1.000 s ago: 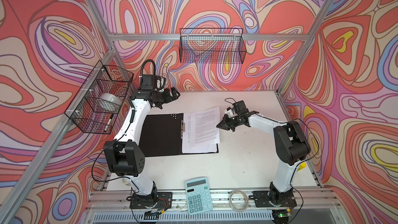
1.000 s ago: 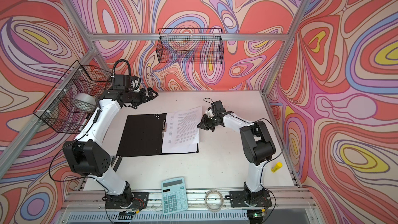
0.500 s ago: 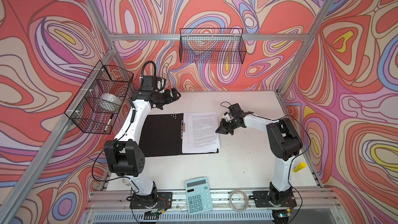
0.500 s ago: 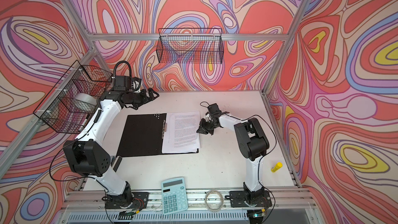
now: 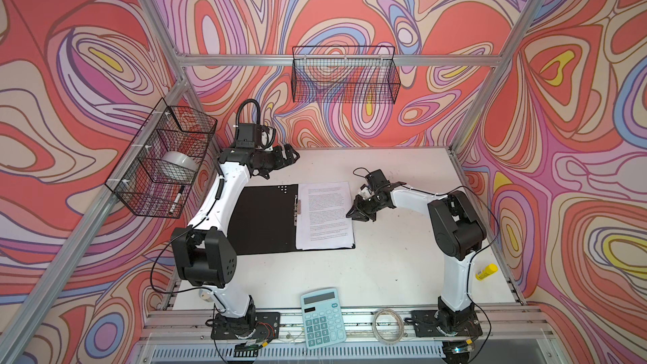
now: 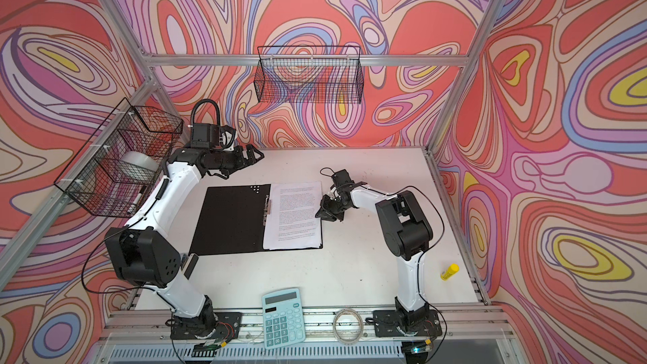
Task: Put the files into the folder
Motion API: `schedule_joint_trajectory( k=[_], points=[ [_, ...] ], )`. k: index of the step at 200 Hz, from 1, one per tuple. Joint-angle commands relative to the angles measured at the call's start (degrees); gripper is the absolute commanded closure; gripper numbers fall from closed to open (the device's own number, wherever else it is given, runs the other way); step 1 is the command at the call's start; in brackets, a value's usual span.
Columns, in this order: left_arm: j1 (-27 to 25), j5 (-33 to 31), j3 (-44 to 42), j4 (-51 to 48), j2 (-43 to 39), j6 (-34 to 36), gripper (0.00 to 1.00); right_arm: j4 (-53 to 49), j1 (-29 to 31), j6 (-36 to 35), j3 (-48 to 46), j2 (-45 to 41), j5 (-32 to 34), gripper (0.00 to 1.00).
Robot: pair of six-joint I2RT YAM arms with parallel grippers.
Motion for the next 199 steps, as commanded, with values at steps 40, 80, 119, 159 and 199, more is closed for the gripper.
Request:
schedule_joint_trajectory(
  k=[40,80,119,159,199],
  points=[
    [-1.50,0.94,-1.06,1.39,-0.97,-0.93,0.00,-8.94,0.48,-3.67,1.98,-4.46,6.33,0.74],
    [-2.87,-0.14,-0.76,1.04,-1.40,-0.04,0.00,-9.95,0.55,-3.81,0.13,-8.61,8.86,0.76],
    [-3.88,-0.75,-1.22,1.04,-1.25,0.58,0.00,-6.56,0.67,-2.66,-2.64,-10.01,5.34,0.87],
    [-4.06,-1.30,-2.12,1.30,-1.50,1.15,0.00,-4.10,0.92,-2.49,-3.42,-7.85,3.23,0.92],
    [-4.06,-1.78,-2.86,1.57,-1.94,1.59,0.00,-2.76,1.45,-2.52,-3.00,-5.42,1.82,0.93]
  ],
)
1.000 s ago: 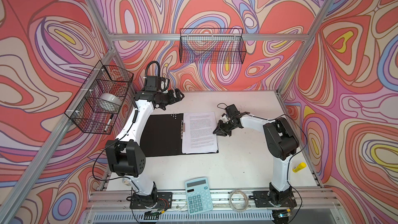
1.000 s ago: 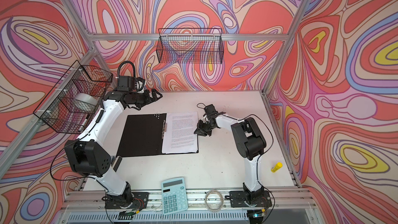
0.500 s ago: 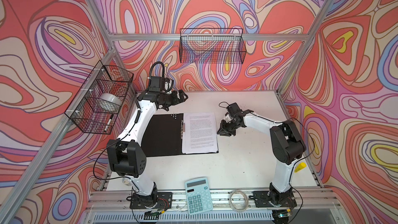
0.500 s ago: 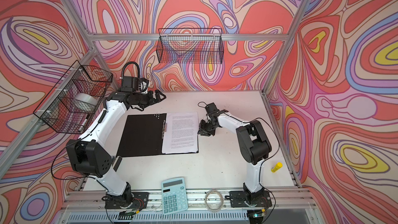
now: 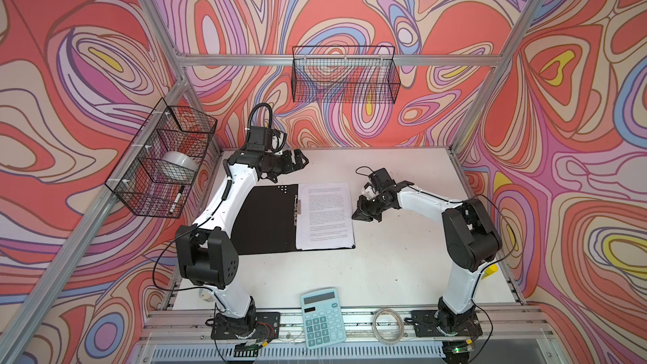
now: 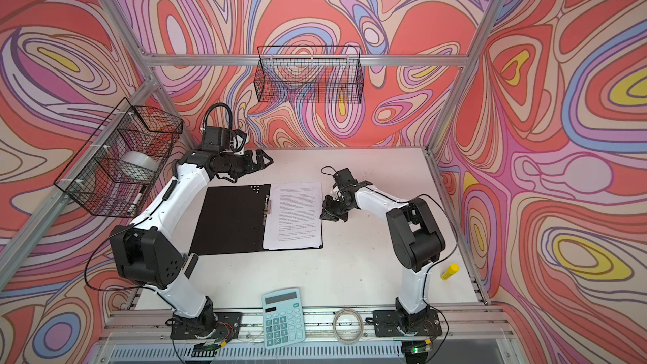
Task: Put the files into the folder
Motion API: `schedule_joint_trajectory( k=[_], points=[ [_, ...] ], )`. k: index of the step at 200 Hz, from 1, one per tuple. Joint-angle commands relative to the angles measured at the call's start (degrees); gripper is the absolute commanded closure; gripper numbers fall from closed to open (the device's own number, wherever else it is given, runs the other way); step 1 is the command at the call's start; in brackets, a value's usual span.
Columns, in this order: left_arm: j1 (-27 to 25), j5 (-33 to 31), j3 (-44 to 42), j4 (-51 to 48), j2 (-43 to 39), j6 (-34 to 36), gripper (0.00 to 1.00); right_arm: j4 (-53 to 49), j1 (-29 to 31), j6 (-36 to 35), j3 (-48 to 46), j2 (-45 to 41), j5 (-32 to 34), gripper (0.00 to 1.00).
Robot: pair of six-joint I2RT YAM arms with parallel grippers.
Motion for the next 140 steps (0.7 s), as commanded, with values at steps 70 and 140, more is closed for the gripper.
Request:
schedule_joint_trajectory(
  k=[70,140],
  points=[
    [-0.12,-0.84,-1.21,1.15,-2.03,1.01,0.00,1.59,1.17,-0.68,0.07,5.61,-1.12,0.93],
    [-0.21,-1.11,-2.74,1.99,-2.16,-0.13,0.00,-0.76,1.53,-2.26,2.50,7.49,-0.54,0.87]
  ],
)
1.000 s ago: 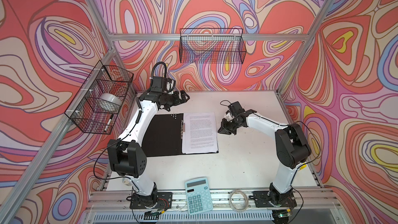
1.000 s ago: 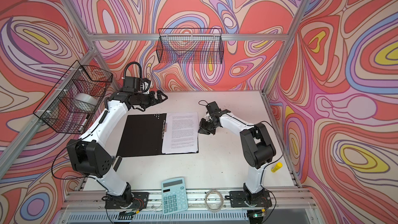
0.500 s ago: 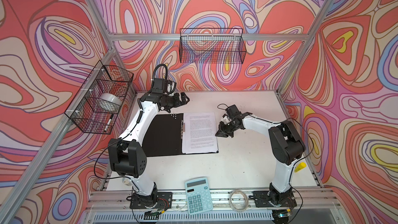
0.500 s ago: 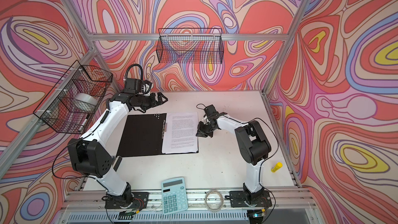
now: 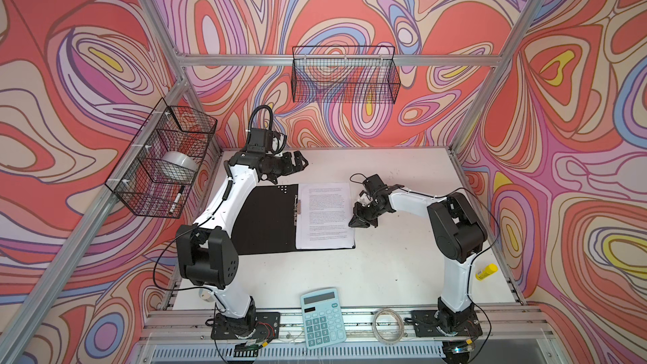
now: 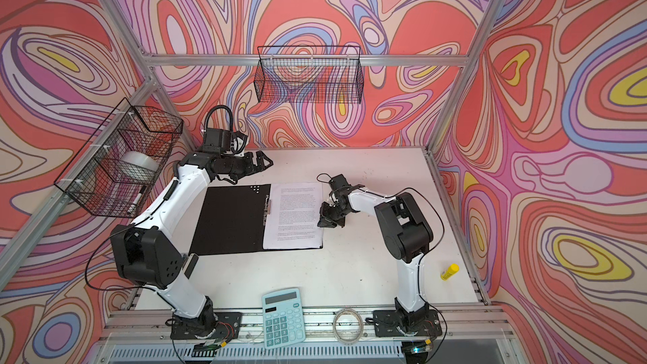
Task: Put the files into the folder
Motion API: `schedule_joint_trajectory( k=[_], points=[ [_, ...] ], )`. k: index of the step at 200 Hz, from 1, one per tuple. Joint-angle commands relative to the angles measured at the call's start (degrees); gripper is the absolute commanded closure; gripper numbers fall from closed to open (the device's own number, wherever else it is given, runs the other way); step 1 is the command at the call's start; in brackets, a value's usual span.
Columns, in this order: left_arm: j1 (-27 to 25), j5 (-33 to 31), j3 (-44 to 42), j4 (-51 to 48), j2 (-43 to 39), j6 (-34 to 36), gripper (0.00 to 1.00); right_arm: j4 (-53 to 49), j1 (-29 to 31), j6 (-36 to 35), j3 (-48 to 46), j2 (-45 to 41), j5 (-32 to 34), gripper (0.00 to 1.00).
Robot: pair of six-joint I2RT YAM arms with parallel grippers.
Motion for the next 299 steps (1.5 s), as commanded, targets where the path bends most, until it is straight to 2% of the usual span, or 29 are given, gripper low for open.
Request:
schedule_joint_trajectory(
  k=[1,62,106,141,183,242,299],
  points=[
    [-0.21,-0.77,-1.37,1.22,-2.11,-0.22,0.00,-0.71,0.41,-1.15,1.57,1.21,0.44,0.87],
    [-0.21,-1.58,-2.74,1.95,-2.84,-0.93,0.00,-2.65,0.41,-2.10,2.67,-3.53,0.68,0.86],
    [-0.25,-1.61,-3.72,2.65,-3.01,-1.43,0.00,-2.12,0.43,-1.90,-1.68,-7.21,-0.58,0.90],
    [-0.30,-5.01,-8.43,4.60,-3.37,-5.50,0.00,-0.77,0.41,-2.12,-3.51,-6.87,0.06,0.92],
    [-0.27,-6.03,-15.25,8.71,-2.85,-9.90,0.00,-0.47,0.35,-2.44,1.79,-1.69,3.53,0.95],
    [-0.43,-5.91,-19.52,11.27,0.06,-12.55,0.00,-1.51,-1.62,-2.56,8.58,2.01,8.96,0.85],
    [-1.44,-5.48,-20.42,12.59,4.73,-14.43,0.00,0.01,-5.14,-2.30,9.72,4.19,6.28,0.80]
  ],
)
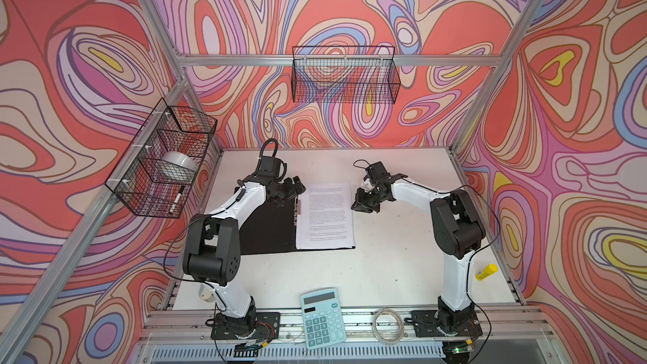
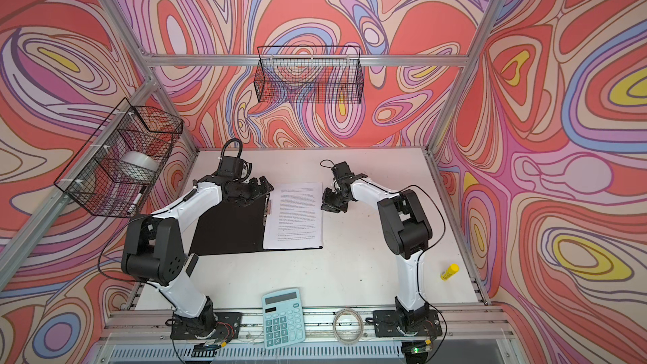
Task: Put the files into the folder
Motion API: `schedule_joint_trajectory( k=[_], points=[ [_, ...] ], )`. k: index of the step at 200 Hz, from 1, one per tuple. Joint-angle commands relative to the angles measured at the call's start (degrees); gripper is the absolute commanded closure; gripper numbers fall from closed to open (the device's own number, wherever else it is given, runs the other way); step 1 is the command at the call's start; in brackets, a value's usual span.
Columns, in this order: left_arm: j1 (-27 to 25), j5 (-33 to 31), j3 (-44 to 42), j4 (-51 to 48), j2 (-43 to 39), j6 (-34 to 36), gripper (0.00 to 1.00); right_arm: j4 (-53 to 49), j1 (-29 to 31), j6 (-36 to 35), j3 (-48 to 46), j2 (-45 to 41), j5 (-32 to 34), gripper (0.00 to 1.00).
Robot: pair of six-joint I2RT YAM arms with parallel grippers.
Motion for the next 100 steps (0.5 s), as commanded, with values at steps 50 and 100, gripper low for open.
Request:
schedule_joint_trajectory(
  k=[50,100],
  points=[
    [-0.64,0.53,-0.14,1.29,4.03,-2.69,0.00,4.63,-1.92,0.77,-0.17,4.68,-6.95,0.82],
    [-0.98,0.97,0.12,1.46,5.37,-2.91,0.00,6.74,-1.92,1.18,-0.92,6.27,-10.97,0.87]
  ],
)
